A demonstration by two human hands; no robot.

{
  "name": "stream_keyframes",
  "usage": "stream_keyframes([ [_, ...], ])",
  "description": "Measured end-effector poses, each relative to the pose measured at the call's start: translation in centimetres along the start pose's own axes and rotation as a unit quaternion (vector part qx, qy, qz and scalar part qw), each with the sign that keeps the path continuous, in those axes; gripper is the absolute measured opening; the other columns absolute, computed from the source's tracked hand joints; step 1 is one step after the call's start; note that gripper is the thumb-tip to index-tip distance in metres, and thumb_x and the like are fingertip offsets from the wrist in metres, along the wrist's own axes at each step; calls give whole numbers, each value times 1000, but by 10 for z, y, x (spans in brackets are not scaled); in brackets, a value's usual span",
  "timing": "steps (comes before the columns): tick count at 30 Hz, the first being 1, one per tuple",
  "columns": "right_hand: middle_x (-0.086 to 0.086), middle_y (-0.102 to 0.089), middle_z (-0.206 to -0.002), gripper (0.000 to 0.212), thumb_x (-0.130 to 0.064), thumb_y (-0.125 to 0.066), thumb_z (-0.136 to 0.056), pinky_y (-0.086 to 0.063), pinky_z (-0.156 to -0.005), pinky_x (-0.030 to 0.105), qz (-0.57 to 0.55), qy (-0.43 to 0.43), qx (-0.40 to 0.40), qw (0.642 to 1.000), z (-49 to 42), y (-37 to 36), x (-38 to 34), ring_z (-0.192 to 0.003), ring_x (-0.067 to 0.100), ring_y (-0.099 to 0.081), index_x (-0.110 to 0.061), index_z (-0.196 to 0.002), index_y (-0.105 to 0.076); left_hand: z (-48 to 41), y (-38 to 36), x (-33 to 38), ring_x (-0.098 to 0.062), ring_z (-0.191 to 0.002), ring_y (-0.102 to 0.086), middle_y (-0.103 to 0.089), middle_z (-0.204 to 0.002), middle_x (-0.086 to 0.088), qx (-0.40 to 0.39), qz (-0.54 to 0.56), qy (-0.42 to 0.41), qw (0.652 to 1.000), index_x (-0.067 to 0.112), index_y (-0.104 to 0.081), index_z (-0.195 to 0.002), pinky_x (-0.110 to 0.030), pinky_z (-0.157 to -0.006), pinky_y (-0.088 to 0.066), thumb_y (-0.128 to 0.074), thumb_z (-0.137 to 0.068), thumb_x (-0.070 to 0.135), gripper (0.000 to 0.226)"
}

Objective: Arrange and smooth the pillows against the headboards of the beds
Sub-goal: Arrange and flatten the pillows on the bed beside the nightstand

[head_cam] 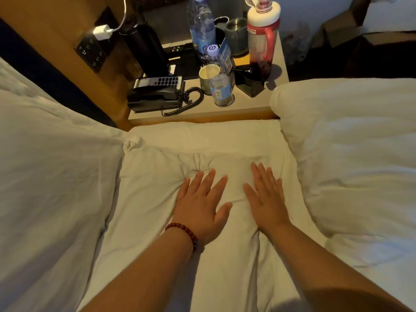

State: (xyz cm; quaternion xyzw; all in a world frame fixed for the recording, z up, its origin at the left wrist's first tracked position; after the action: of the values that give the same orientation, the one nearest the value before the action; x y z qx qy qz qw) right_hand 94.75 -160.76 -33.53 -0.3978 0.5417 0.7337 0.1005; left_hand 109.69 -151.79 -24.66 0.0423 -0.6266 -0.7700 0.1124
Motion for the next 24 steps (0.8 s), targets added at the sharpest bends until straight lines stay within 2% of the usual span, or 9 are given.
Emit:
stream_keyframes([
  [2, -13, 1, -163, 73, -79, 8, -82, 10, -121, 38, -29, -6, 7, 1000, -4, -8, 14, -148, 5, 13, -47, -148, 6, -2, 22, -12, -13, -148, -7, -13, -161, 8, 31, -10, 28, 999, 37, -13, -152, -39, -119, -5, -8, -91, 61, 66],
  [5, -13, -3, -162, 68, -74, -2, -87, 12, -119, 31, -47, -5, 7, 999, -9, -13, 17, -147, 3, 11, -45, -148, 0, -9, 48, -56, -18, -149, 0, -6, -163, 3, 44, -54, 123, 990, 27, -12, -154, -40, -121, 1, 3, -87, 67, 80],
  [8, -13, -5, -162, 62, -67, -11, -88, 13, -118, 28, -68, -4, -2, 998, -11, -13, 21, -147, 3, 8, -47, -146, -2, -7, 63, -93, -21, -149, -2, -5, -163, -1, 22, -61, 178, 982, 20, -13, -155, -39, -120, -2, -3, -89, 72, 84],
  [11, -12, -5, -162, 63, -67, -12, -87, 13, -118, 29, -70, -7, -11, 997, -13, -11, 21, -148, 4, 8, -46, -146, -3, 8, 65, -110, -18, -149, -1, -3, -163, -2, 40, -19, 192, 980, 16, -10, -155, -31, -117, -1, -14, -91, 67, 82],
  [14, -13, -3, -162, 65, -67, -10, -86, 14, -118, 30, -51, -7, -13, 999, -12, -11, 18, -147, 5, 9, -45, -147, -2, 7, 50, -119, -19, -149, 1, 0, -163, -1, 41, -12, 196, 980, 17, -6, -155, -33, -118, -2, -15, -92, 67, 81],
  [17, -15, 1, -162, 65, -69, -8, -84, 16, -117, 28, -33, -18, -27, 999, -12, -11, 17, -147, 4, 11, -48, -145, 2, -10, 34, -131, -21, -149, 2, 1, -163, -3, -13, -3, 203, 979, 17, -3, -155, -38, -121, -3, -11, -90, 67, 82],
  [21, -10, 6, -163, 59, -60, -18, -98, 15, -118, 36, -30, -42, -64, 997, -12, -2, 6, -148, 8, 14, -43, -151, 2, -27, 31, -141, -23, -149, 0, 1, -163, -4, -91, -8, 218, 972, 17, -1, -155, -43, -121, -5, -11, -93, 65, 79],
  [22, -8, 7, -163, 60, -60, -17, -97, 12, -120, 40, -41, -54, -58, 996, -9, 6, -2, -148, 9, 14, -42, -152, -1, -24, 36, -137, -23, -149, 0, 1, -163, -4, -80, -4, 220, 972, 16, -2, -155, -43, -121, -6, -11, -94, 64, 78],
  [24, -8, 9, -163, 64, -66, -14, -93, 7, -121, 46, -47, -69, -4, 997, 8, 24, -26, -148, 13, 15, -43, -152, -5, -4, 47, -120, -23, -149, 0, -1, -163, -4, 0, 29, 205, 978, 16, -6, -155, -42, -121, -6, -13, -96, 60, 73],
])
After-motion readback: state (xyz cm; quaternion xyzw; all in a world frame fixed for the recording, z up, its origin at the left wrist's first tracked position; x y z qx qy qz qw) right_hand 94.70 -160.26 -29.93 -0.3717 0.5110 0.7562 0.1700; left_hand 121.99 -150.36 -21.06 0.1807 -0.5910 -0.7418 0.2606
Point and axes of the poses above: each hand's wrist, its own z-axis away from the middle knuckle, its own y-axis out of the back of the hand, x = y × z, the point moved 1 cm from there along -z, towards the middle knuckle
